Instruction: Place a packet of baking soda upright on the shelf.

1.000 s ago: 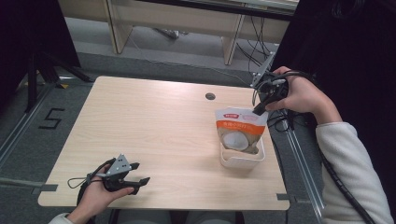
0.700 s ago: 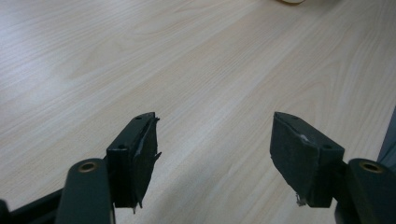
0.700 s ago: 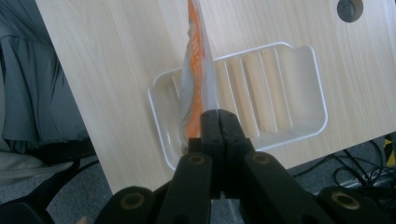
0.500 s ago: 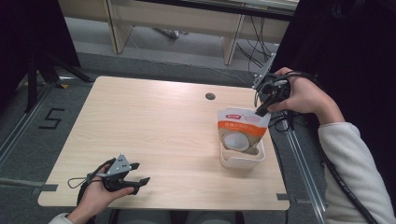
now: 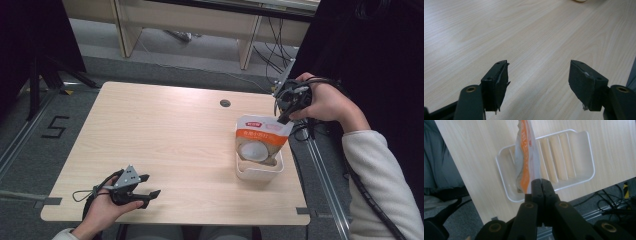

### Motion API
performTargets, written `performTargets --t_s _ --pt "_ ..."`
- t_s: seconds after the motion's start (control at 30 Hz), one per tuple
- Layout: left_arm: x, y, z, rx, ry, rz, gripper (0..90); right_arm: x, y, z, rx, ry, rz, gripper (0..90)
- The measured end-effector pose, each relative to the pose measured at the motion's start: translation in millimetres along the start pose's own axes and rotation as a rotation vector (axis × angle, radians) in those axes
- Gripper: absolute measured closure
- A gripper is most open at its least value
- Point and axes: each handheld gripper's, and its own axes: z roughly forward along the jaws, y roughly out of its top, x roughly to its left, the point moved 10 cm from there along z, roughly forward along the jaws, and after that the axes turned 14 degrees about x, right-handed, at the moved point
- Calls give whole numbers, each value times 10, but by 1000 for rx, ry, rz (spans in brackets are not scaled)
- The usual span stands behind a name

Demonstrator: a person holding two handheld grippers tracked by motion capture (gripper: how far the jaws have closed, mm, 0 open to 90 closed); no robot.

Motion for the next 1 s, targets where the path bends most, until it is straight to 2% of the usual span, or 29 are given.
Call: performTargets --t_s 0.13,0.2,0.23,0.33,0.37,0.53,0.63,0.67,0.77,0.83,0.9,0.93,1.0 --pt "-2 -6 -3 8 -3 2 315 -22 -16 -2 9 -14 -13 900" --pt "-2 1 1 0 0 1 315 -51 -23 8 19 -37 0 900" --pt "-2 -1 0 1 1 1 315 -68 -18 16 18 -42 -13 900" --pt "-2 -5 -2 7 -1 0 315 -96 -12 24 24 -67 6 900" --pt "-2 -5 -2 7 -1 2 316 -113 -6 34 23 -70 -15 900" --pt "-2 -4 -2 6 -1 2 315 -135 -4 38 24 -91 1 900" --pt "0 -4 -4 9 3 -2 315 -129 2 40 20 -90 -4 900" --pt "-1 -9 -6 15 -2 -1 315 -136 3 45 17 -91 -21 900" --pt "5 -8 -9 13 8 -2 316 -110 -29 38 32 -85 -8 900" --pt "10 -7 -11 10 9 -7 316 -103 -47 45 31 -85 -32 900" --pt "11 -4 -7 8 10 -12 316 -75 -68 37 35 -91 -15 900" --pt "12 -4 -9 10 11 -5 316 -79 -66 47 27 -89 -50 900" --pt "12 -4 -9 11 11 -4 316 -16 -80 37 36 -81 -38 900"
